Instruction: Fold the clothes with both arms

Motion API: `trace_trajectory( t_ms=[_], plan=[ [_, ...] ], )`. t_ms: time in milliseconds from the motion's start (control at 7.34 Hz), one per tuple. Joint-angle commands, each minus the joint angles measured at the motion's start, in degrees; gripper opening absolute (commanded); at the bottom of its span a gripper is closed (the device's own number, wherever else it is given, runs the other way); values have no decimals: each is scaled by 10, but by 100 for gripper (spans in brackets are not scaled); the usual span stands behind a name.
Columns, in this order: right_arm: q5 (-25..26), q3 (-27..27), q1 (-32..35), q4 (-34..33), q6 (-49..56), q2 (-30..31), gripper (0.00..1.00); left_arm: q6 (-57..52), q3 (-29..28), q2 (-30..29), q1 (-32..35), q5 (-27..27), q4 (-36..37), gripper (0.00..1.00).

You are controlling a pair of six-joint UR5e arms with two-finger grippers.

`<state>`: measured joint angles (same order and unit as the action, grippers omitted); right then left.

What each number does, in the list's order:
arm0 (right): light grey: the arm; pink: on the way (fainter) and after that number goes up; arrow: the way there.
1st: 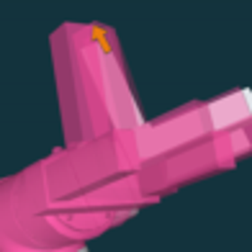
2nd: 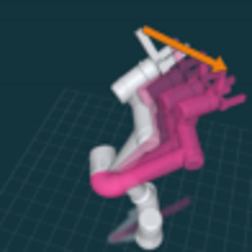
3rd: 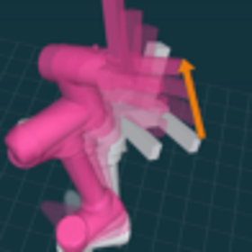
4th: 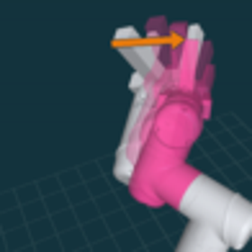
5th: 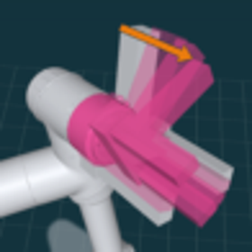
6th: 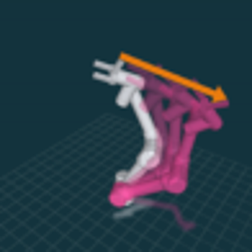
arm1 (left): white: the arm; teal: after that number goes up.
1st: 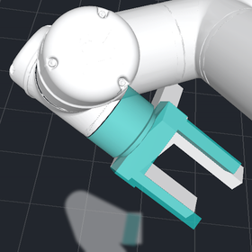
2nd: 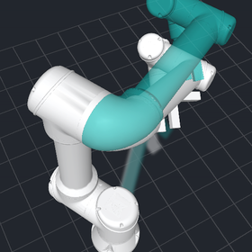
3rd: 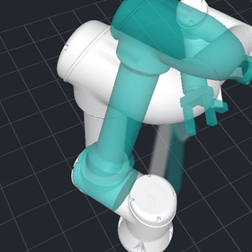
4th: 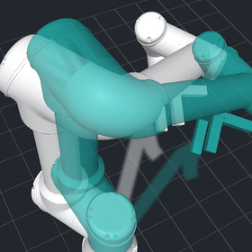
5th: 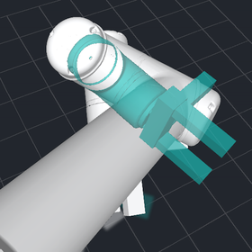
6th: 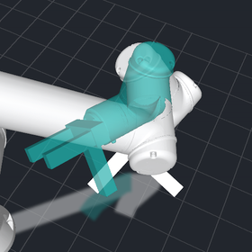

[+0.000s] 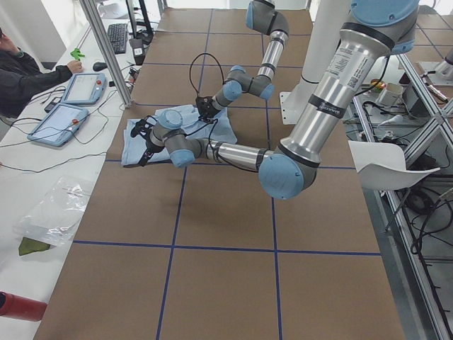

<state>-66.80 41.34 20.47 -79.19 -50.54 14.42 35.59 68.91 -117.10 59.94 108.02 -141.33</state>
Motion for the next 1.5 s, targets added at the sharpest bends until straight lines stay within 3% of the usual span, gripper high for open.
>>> trace_trajectory(
  t_ms=[0,273,545,681,954,1226,1363],
  plan=[
    [0,17,0,-1,1,0,0,0,2,0,1,0,0,100],
    [-5,47,16,-3,10,19,0,1,5,5,0,0,0,100],
    [-5,147,27,-21,13,101,0,1,13,12,0,0,0,100],
    [-6,180,28,-25,11,131,5,2,13,11,-1,0,0,100],
    [-6,237,30,-25,9,178,25,4,16,12,-1,0,0,100],
    [-15,242,48,-23,4,187,70,4,16,12,-1,0,0,100],
    [-35,242,61,-22,-5,190,74,4,16,12,-1,0,0,100]
  ],
)
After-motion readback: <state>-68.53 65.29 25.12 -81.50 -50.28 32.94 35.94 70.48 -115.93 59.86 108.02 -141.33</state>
